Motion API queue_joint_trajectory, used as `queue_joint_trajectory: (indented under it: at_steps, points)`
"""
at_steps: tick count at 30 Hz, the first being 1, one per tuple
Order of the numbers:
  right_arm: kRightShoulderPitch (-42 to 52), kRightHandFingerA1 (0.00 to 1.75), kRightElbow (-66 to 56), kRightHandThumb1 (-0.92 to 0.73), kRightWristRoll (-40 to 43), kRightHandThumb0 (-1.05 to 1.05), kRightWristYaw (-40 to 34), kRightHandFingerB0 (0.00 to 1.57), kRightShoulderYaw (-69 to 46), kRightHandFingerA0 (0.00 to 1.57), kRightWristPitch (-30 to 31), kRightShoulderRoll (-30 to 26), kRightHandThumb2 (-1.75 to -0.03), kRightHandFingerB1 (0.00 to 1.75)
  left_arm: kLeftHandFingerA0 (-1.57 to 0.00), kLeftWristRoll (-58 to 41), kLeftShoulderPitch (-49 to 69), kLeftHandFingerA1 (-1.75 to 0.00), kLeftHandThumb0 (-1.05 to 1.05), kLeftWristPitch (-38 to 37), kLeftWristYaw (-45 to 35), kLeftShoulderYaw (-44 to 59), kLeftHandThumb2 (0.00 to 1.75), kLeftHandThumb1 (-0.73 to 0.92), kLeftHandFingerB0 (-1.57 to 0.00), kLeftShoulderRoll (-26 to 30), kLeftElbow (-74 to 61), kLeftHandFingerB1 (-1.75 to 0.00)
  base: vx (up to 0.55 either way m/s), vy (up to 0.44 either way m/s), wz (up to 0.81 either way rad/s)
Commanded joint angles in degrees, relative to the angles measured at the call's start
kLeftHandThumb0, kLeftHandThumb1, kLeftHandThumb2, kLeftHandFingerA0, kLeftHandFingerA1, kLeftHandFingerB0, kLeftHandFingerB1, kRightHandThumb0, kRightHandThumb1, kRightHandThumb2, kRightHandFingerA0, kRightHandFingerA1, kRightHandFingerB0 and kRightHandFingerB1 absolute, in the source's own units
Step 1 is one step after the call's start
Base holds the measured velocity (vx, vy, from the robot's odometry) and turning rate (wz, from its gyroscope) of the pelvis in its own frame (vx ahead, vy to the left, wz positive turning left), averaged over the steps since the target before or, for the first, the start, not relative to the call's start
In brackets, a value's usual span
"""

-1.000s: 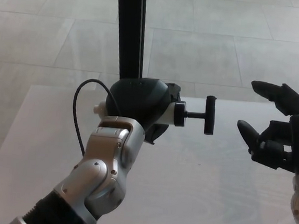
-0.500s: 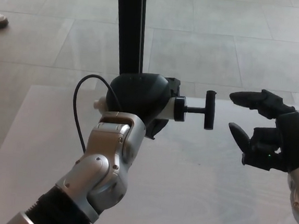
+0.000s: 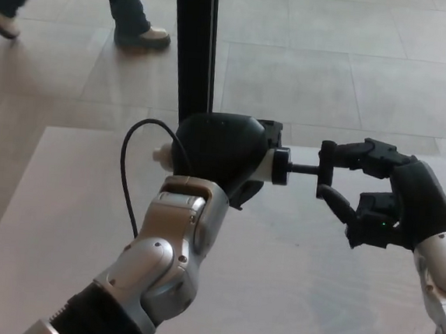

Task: The robot uses its left hand to lift the air pump kept on the middle of the desk and use the right hand to pull out the handle

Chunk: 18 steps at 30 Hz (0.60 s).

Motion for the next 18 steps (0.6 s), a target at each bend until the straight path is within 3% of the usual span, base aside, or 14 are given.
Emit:
queue_joint_trajectory:
  at_steps: [1,2,3,4,5,6,8,9,10,12,13,14,15,18]
  points:
    - [-1.98,1.39,0.55,-0.42,1.38,-0.35,1.71,0.72,0.02,1.31,8.25,0.3,-0.9,0.83,-0.76,3.76,-1.08,-1.64,-0.34,-6.17,10.2,-1.6,0.66,0.74,-0.76,0.68,1.65,-1.15,0.0,0.0,0.0]
    - [-2.43,1.4,1.04,-0.43,1.12,-0.35,1.7,0.76,0.24,1.3,9.2,0.23,-0.9,0.91,-0.77,3.35,-0.92,-1.57,-0.34,-7.93,11.17,-1.75,0.7,0.77,-0.79,0.95,1.61,-1.11,0.0,0.0,0.0]
    - [-2.57,1.38,1.06,-0.48,1.15,-0.37,1.7,0.71,0.27,1.3,9.55,0.23,-0.94,0.83,-0.79,3.68,-1.02,-1.55,-0.35,-8.49,11.97,-2.16,0.74,0.78,-0.81,1.17,1.87,-1.12,0.0,0.0,0.0]
    - [-2.96,1.68,1.15,-0.68,1.1,-0.4,1.44,0.7,0.31,1.04,10.31,0.46,-0.65,0.96,-0.81,4.35,-1.22,-1.52,-0.31,-9.19,12.86,-2.69,0.77,0.71,-0.83,1.7,1.99,-1.08,0.0,0.0,0.0]
    - [-3.09,1.68,1.41,-0.73,0.85,-0.41,1.57,0.7,0.67,1.03,10.07,0.17,-0.63,1.3,-0.83,4.32,-1.28,-1.48,-0.29,-10.21,14.17,-2.79,0.75,0.66,-0.86,1.82,2.41,-1.04,0.0,0.0,0.0]
    - [-3.12,1.68,1.48,-0.73,0.79,-0.41,1.61,0.7,0.78,1.03,10.01,0.08,-0.63,1.3,-0.83,4.28,-1.3,-1.48,-0.29,-10.5,14.56,-2.8,0.75,0.66,-0.86,1.84,2.56,-1.04,0.0,0.0,0.0]
    - [-3.3,1.71,1.79,-0.8,0.21,-0.48,1.18,0.73,1.27,1.02,9.8,-0.06,-0.66,1.54,-0.81,6.3,-1.82,-1.55,-0.3,-9.88,14.81,-4.09,0.68,0.61,-0.8,2.45,2.85,-1.16,0.0,0.0,0.0]
    - [-3.04,1.7,1.76,-0.81,-0.09,-0.47,0.89,0.76,1.5,1.03,8.87,-0.17,-0.66,1.57,-0.81,6.19,-1.88,-1.55,-0.28,-10.48,15.56,-4.16,0.68,0.57,-0.81,2.44,3.16,-1.15,0.0,0.0,0.0]
    - [-3.19,1.68,2.24,-0.79,-1.76,-0.44,0.48,0.74,2.87,1.04,8.33,-0.95,-0.65,1.6,-0.81,5.84,-1.81,-1.5,-0.3,-11.14,16.27,-4.04,0.72,0.67,-0.83,2.46,3.27,-1.04,0.0,0.0,0.0]
    - [-3.11,1.68,2.21,-0.8,-2.23,-0.45,0.19,0.72,3.44,1.04,8.22,-1.32,-0.65,1.59,-0.8,5.89,-1.91,-1.55,-0.27,-11.07,16.76,-4.18,0.7,0.59,-0.83,2.37,3.45,-1.05,0.0,0.0,0.0]
    - [-2.55,1.72,1.98,-0.82,-1.45,-0.45,0.08,0.73,2.9,1.01,7.2,-1.0,-0.65,1.63,-0.81,5.16,-1.74,-1.54,-0.3,-11.45,17.19,-3.73,0.71,0.67,-0.83,2.04,3.58,-1.05,0.0,0.0,0.0]
    - [-1.82,1.74,2.43,-0.8,-1.48,-0.42,-0.4,0.72,2.96,1.0,4.39,-1.08,-0.64,1.6,-0.8,5.19,-1.78,-1.56,-0.27,-11.55,17.7,-3.68,0.72,0.6,-0.86,1.91,3.85,-1.03,0.0,0.0,0.0]
    - [-1.82,1.74,2.39,-0.8,-2.54,-0.39,-0.78,0.69,3.73,1.0,4.62,-1.47,-0.63,1.64,-0.81,4.89,-1.81,-1.48,-0.31,-12.39,18.0,-3.58,0.74,0.63,-0.85,2.12,3.96,-1.14,0.0,0.0,0.0]
    - [-1.77,1.75,2.22,-0.84,-3.58,-0.45,-1.83,0.69,4.45,0.99,4.67,-1.58,-0.65,1.66,-0.81,5.16,-1.85,-1.48,-0.3,-12.65,17.3,-3.75,0.72,0.62,-0.82,2.58,3.92,-1.15,0.0,0.0,0.0]
